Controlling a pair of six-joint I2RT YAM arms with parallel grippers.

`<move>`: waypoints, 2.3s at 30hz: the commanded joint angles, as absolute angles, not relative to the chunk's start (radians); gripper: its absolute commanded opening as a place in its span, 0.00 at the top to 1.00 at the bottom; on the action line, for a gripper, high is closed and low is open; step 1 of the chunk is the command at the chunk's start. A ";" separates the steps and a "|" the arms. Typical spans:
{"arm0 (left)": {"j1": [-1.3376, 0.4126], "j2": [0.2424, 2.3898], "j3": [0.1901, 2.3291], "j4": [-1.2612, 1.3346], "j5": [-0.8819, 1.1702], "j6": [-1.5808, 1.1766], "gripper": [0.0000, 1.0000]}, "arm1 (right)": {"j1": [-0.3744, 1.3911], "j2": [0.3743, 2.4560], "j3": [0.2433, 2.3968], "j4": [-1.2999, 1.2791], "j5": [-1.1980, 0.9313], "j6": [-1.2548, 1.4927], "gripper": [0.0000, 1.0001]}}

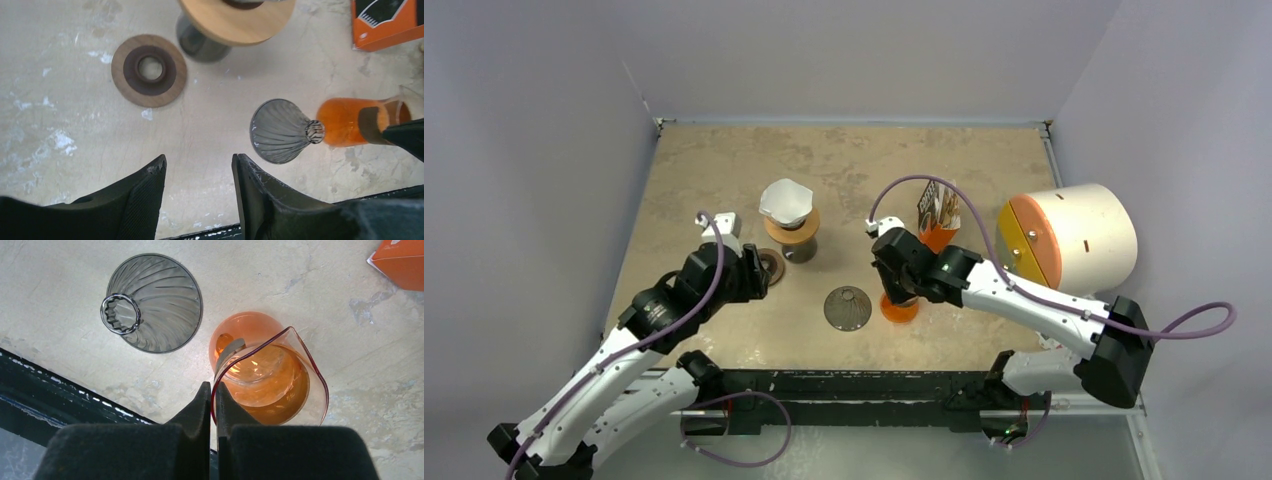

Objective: Place the coffee filter in the dripper
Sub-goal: Move the coffee server to the center of the board, then pick up the dripper holder from the center of the board.

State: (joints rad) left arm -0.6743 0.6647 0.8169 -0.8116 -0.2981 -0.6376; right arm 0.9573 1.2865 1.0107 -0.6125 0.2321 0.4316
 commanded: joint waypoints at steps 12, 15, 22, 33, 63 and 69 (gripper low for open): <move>-0.652 0.880 0.754 -0.723 -0.381 -0.793 0.41 | 0.980 1.195 0.998 -0.608 0.284 0.475 0.64; -0.632 0.933 0.757 -0.700 -0.400 -0.790 0.41 | 0.980 1.181 1.026 -0.633 0.298 0.469 0.58; -0.505 0.964 0.697 -0.635 -0.350 -0.792 0.43 | 0.980 1.108 1.066 -0.660 0.308 0.449 0.56; -0.290 0.985 0.605 -0.420 -0.148 -0.811 0.52 | 0.980 1.058 1.098 -0.675 0.295 0.415 0.56; -0.029 1.206 0.550 -0.034 0.267 -0.911 0.69 | 0.980 0.988 1.041 -0.677 0.285 0.432 0.57; -0.029 1.257 0.565 -0.051 0.259 -0.893 0.69 | 0.980 0.988 1.039 -0.673 0.284 0.438 0.56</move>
